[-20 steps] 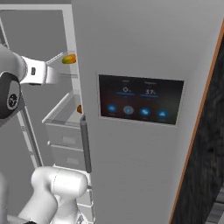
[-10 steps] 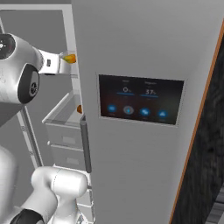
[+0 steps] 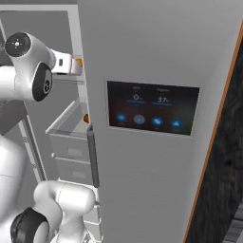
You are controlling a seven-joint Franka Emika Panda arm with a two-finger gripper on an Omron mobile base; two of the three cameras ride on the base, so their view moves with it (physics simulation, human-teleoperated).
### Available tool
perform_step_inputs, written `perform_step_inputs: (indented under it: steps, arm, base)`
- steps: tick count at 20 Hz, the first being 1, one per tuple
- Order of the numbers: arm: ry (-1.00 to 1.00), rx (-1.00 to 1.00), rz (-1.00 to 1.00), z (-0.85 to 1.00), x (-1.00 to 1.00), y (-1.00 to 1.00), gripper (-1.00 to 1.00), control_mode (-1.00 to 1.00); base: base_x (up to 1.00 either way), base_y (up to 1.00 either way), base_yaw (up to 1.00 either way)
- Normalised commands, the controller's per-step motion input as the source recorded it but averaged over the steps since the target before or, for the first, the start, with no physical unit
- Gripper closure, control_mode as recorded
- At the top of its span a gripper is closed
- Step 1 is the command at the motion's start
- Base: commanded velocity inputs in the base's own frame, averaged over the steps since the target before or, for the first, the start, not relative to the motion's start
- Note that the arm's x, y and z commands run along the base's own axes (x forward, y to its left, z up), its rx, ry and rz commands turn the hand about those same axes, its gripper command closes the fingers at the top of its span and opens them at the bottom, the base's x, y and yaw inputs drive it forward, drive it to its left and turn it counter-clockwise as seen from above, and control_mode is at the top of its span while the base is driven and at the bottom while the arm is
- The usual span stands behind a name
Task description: Take the peach, mango, and chicken drumstick from the freezer and place them in the bowl on the counter.
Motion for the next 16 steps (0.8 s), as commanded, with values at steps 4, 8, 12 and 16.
perform_step_inputs:
  steps: [4,8,12,16]
  arm:
    - [0.03,0.0,0.0,0.0,0.54,0.0,-1.0,-1.0]
    - [0.04,0.02,0.0,-0.02,0.46,0.03,-1.0,-1.0]
    - [0.05,0.0,0.0,-0.08,0.38,0.17,-1.0,-1.0]
    - [0.01,0.03,0.0,-0.14,0.38,0.01,-1.0,-1.0]
  base:
    - [0.0,0.0,0.0]
    - [0.0,0.0,0.0]
    - [0.0,0.0,0.0]
    - [0.0,0.0,0.0]
